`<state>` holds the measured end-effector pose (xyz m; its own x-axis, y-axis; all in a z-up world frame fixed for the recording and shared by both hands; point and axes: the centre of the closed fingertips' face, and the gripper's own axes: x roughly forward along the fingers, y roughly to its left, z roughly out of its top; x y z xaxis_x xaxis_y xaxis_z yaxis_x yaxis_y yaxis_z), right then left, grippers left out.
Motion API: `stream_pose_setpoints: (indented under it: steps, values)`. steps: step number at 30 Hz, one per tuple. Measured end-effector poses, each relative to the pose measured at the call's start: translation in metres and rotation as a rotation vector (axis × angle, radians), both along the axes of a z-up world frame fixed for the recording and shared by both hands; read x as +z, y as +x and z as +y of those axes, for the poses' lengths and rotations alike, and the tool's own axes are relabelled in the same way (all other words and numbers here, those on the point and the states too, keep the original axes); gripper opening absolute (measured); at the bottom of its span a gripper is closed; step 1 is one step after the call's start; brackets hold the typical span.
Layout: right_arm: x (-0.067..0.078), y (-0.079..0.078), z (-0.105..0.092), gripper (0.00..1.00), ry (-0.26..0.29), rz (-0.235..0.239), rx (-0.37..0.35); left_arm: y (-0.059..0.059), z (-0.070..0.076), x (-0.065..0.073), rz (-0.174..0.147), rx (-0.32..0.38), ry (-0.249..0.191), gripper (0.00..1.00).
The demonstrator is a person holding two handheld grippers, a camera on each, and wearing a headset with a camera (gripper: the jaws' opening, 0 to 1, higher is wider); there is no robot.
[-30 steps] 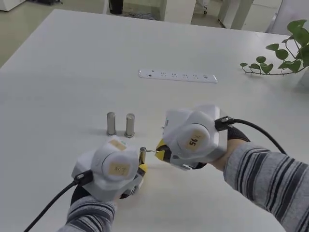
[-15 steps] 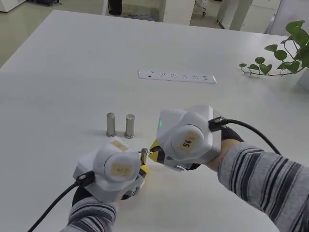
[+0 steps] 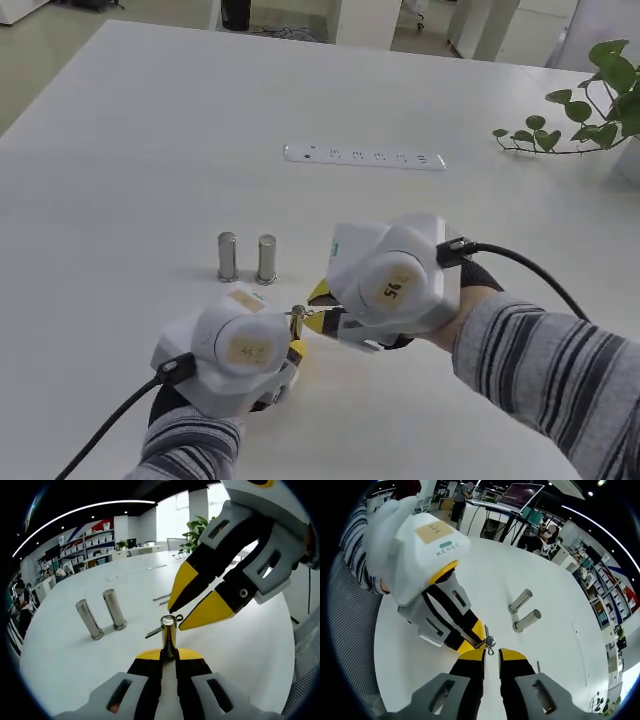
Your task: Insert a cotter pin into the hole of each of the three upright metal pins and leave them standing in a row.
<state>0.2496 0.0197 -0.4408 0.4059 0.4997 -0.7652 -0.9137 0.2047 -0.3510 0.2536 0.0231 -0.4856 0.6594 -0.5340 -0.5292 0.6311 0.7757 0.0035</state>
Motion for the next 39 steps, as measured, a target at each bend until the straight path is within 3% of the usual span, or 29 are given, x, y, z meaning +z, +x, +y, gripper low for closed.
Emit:
stream_pose_setpoints:
  steps: [18, 23, 25, 30, 32, 39]
  values:
    - [-0.003, -0.002, -0.004, 0.0, -0.014, 0.008, -0.006, 0.0, -0.001, 0.0, 0.002, 0.003, 0.002, 0.06]
    - [-0.003, 0.0, -0.007, 0.0, -0.004, 0.015, -0.036, 0.001, -0.001, 0.0, -0.004, 0.003, 0.008, 0.06]
    - [-0.003, 0.003, -0.011, 0.05, 0.003, 0.006, -0.066, 0.001, -0.001, 0.0, -0.004, 0.004, 0.009, 0.06]
    - [-0.004, 0.0, -0.017, 0.09, 0.082, 0.057, -0.142, 0.002, -0.001, 0.003, -0.018, 0.008, 0.008, 0.15]
    - [-0.002, 0.0, -0.021, 0.1, 0.143, 0.088, -0.2, 0.002, -0.002, 0.004, -0.022, 0.009, -0.001, 0.15]
    - [-0.006, -0.001, -0.04, 0.13, 0.199, 0.132, -0.318, 0.004, -0.002, 0.011, -0.043, 0.015, -0.019, 0.07]
